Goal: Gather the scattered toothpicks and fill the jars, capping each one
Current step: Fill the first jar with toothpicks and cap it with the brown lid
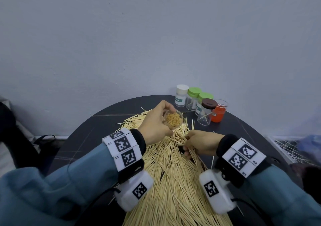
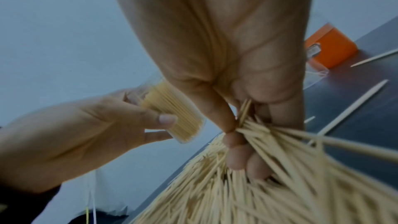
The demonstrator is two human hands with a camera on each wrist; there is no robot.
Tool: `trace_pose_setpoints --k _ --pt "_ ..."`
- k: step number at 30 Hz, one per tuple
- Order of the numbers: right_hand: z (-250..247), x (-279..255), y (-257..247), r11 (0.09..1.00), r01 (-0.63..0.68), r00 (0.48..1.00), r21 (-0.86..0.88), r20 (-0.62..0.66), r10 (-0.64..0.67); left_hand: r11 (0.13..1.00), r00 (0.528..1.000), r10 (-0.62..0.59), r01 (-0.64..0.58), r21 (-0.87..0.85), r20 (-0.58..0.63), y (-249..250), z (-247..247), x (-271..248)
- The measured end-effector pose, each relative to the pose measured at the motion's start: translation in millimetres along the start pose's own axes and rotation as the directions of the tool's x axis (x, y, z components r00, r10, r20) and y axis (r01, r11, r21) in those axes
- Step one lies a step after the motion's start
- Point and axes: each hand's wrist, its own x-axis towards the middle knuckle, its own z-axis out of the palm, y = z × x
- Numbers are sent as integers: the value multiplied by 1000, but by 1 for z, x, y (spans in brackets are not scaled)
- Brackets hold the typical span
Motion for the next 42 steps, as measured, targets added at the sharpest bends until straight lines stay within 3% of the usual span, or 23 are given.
trace_pose_setpoints --k 2,12,17,22,27,30,34,39,42 --pt "-3 -1 1 999 3 1000 51 29 -5 1000 1000 29 -29 -6 5 0 0 0" --pt "-4 1 1 998 20 999 -53 -26 -21 998 998 61 -61 -15 2 -1 2 -1" --pt "-4 3 1 993 8 997 115 79 -17 999 999 32 -32 -8 -28 -2 0 1" --pt "-10 5 0 952 88 983 292 128 -130 997 987 45 -54 -54 -154 -2 -3 5" --pt "-18 2 -7 807 239 956 540 17 -294 994 969 44 -68 -91 -242 -5 -7 7" --pt "-24 -6 -15 689 366 911 625 -88 -403 997 973 30 -46 -65 -227 -6 -8 7" --pt "-31 -13 -25 466 512 828 722 -269 -493 1000 991 -8 8 0 -132 -6 -6 6" --pt "-39 -17 -30 242 628 733 740 -459 -502 995 999 -24 19 96 44 -3 -1 1" --pt "-38 -14 -30 192 654 712 732 -509 -484 991 992 9 -26 135 126 -2 4 -2"
